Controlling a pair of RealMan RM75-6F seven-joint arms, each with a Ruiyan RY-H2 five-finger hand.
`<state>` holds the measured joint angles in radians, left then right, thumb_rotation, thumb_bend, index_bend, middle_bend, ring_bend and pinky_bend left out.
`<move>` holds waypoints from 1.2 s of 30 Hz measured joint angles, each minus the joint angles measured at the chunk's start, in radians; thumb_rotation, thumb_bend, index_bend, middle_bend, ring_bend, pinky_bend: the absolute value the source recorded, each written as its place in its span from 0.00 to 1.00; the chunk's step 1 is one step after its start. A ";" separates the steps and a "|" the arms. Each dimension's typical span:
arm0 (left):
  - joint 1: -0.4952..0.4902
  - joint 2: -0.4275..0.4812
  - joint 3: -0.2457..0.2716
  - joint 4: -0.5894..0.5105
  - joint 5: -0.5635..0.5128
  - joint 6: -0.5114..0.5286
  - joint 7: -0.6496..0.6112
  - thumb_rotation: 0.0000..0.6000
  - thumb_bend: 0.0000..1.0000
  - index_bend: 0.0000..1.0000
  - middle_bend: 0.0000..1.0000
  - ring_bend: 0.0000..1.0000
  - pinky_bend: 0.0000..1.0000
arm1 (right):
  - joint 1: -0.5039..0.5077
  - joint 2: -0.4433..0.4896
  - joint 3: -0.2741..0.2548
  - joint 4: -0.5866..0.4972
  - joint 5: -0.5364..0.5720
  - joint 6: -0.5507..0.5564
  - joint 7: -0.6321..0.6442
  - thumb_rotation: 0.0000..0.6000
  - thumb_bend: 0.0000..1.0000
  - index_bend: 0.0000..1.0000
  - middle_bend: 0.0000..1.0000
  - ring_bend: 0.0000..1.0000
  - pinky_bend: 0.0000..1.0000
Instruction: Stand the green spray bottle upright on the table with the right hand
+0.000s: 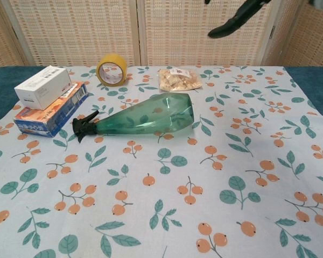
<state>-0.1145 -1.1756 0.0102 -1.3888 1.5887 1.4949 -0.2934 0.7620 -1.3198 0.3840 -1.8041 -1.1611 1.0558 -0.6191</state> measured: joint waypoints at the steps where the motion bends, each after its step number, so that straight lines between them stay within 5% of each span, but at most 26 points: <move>1: 0.000 0.000 0.000 0.001 -0.001 -0.001 -0.005 1.00 0.30 0.01 0.00 0.00 0.06 | 0.026 -0.032 -0.008 -0.002 0.015 -0.006 -0.046 1.00 0.00 0.39 0.25 0.04 0.10; 16: 0.001 0.003 -0.003 0.011 -0.006 0.003 -0.047 1.00 0.30 0.01 0.00 0.00 0.06 | 0.238 -0.321 -0.116 0.238 0.258 -0.063 -0.386 1.00 0.00 0.30 0.25 0.00 0.03; 24: 0.001 0.005 -0.005 0.022 -0.015 -0.004 -0.073 1.00 0.30 0.01 0.00 0.00 0.06 | 0.328 -0.396 -0.107 0.339 0.338 -0.115 -0.382 1.00 0.00 0.04 0.13 0.00 0.00; 36: 0.003 0.010 -0.012 0.024 -0.022 0.001 -0.099 1.00 0.30 0.01 0.00 0.00 0.06 | 0.414 -0.494 -0.094 0.503 0.463 -0.133 -0.399 1.00 0.00 0.01 0.11 0.00 0.00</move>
<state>-0.1111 -1.1656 -0.0017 -1.3643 1.5663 1.4956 -0.3926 1.1761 -1.8139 0.2897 -1.3012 -0.6980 0.9231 -1.0178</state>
